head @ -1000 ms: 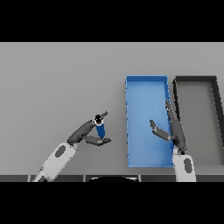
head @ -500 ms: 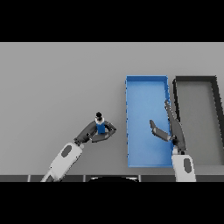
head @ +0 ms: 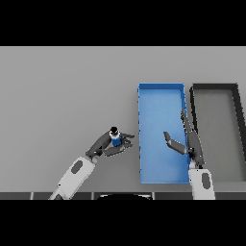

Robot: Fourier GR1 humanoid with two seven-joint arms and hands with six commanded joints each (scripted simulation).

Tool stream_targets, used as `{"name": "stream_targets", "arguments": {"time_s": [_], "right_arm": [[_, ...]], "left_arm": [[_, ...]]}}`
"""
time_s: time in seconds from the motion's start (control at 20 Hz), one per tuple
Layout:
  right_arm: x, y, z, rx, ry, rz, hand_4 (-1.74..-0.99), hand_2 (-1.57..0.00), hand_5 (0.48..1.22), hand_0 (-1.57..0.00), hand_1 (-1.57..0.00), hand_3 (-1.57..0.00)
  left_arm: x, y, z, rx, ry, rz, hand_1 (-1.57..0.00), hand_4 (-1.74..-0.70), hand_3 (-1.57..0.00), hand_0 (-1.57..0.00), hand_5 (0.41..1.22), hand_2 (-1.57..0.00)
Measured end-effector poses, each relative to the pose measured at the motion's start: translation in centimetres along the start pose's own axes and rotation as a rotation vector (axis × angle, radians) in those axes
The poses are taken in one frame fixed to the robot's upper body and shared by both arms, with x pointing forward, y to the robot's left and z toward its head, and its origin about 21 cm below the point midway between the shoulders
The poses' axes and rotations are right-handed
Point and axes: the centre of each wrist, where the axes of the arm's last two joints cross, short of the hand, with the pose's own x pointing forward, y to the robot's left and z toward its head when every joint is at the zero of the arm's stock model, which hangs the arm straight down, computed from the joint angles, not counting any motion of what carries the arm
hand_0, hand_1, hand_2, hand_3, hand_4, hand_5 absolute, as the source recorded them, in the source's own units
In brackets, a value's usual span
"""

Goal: Pick up the blue pipe and place it into the blue bin.

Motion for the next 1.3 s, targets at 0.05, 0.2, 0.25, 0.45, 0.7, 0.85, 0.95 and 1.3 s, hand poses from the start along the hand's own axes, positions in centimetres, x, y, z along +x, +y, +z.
{"name": "stream_targets", "arguments": {"time_s": [0.05, 0.2, 0.25, 0.45, 0.7, 0.85, 0.95, 1.3], "right_arm": [[-0.2, 0.2, 0.3, -0.001, 0.003, 0.0, -1.226, 0.0, 0.636, 0.0, 0.0, 0.0], [0.1, -0.1, 0.0, -0.002, 0.004, 0.029, -1.204, 0.0, 0.64, 0.0, 0.0, 0.0], [0.0, -0.1, 0.2, 0.0, 0.005, 0.035, -1.194, 0.0, 0.642, 0.0, 0.0, 0.0], [-0.1, -0.2, -0.2, -0.002, 0.015, 0.056, -1.161, 0.0, 0.644, 0.0, 0.0, 0.0], [-0.2, -0.7, 0.3, -0.014, -0.001, 0.063, -1.141, 0.0, 0.643, 0.0, 0.0, 0.0], [0.1, -0.4, 1.3, -0.05, -0.013, 0.089, -1.166, 0.0, 0.643, 0.0, 0.0, 0.0], [0.2, -0.1, 2.2, -0.073, -0.004, 0.108, -1.191, 0.0, 0.642, 0.0, 0.0, 0.0], [4.2, -1.3, 1.8, 0.109, -0.149, -0.131, -1.215, -0.12, 0.607, 0.0, -0.03, 0.0]], "left_arm": [[0.6, -0.1, -0.3, -0.003, -0.035, 0.004, -1.53, -1.47, -1.53, -1.52, 1.204, -1.53], [2.7, 0.0, -0.9, -0.025, -0.081, 0.013, -1.55, -1.47, -1.55, -1.54, 1.212, -1.55], [3.0, 0.1, -1.1, -0.036, -0.078, 0.014, -1.55, -1.47, -1.55, -1.55, 1.214, -1.56], [5.5, -0.3, -2.1, -0.09, -0.127, 0.002, -1.56, -1.47, -1.56, -1.56, 1.218, -1.56], [6.2, -0.6, -2.5, -0.105, -0.111, -0.019, -1.57, -1.47, -1.57, -1.57, 1.22, -1.57], [5.8, -0.2, -2.4, -0.1, -0.097, -0.024, -1.57, -1.47, -1.57, -1.57, 1.22, -1.57], [5.9, -0.2, -2.4, -0.103, -0.107, -0.025, -1.57, -1.47, -1.57, -1.57, 1.22, -1.57], [5.8, -0.6, -2.4, -0.129, -0.099, -0.011, -1.57, -1.47, -1.57, -1.57, 1.221, -1.57]]}}
